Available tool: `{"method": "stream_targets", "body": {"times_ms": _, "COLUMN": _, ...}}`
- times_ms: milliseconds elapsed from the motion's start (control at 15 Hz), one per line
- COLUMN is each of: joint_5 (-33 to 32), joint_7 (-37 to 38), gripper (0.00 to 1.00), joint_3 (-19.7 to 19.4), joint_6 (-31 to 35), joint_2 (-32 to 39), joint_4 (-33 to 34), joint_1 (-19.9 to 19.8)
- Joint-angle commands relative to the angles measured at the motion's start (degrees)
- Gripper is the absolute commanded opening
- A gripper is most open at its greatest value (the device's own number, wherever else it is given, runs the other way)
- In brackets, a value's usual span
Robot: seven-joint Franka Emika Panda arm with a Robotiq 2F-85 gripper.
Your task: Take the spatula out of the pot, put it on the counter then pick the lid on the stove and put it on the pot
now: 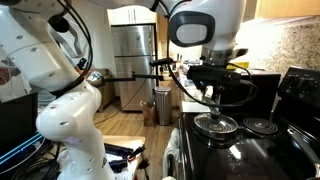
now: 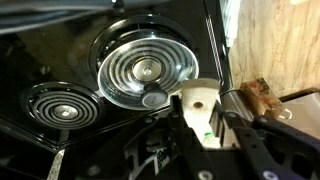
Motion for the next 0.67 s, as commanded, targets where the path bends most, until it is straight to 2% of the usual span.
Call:
{"method": "stream_targets", "body": {"times_ms": 0, "joint_5": 0.65, "joint_7": -0.34, "gripper": 0.29, "joint_3": 1.36, "joint_6": -0.39, "joint_2": -0.06, "joint_4": 0.17, "joint_1": -1.51}}
{"method": "stream_targets", "body": {"times_ms": 67, "joint_5": 0.72, "joint_7": -0.34, "gripper": 0.29, "joint_3": 1.40, "joint_6": -0.39, "joint_2": -0.09, "joint_4": 0.16, "joint_1": -1.47}}
{"method": "stream_targets", "body": {"times_ms": 133, "joint_5": 0.74, "joint_7": -0.34, "gripper": 0.07, "joint_3": 1.43, "joint_6": -0.39, "joint_2": -0.09, "joint_4": 0.16, "joint_1": -1.46}}
{"method": "stream_targets", "body": {"times_ms": 400, "joint_5": -9.12, "joint_7": 1.09, "gripper": 0.07, "joint_3": 5.72, "joint_6": -2.25, "joint_2": 4.45, "joint_4": 3.06, "joint_1": -1.15}}
{"method": "stream_targets", "body": {"times_ms": 600, "joint_5": -11.76, "joint_7": 0.01, "gripper": 0.07, "joint_3": 8.75, "joint_6": -1.95, "joint_2": 7.87, "joint_4": 4.51, "joint_1": 0.17}}
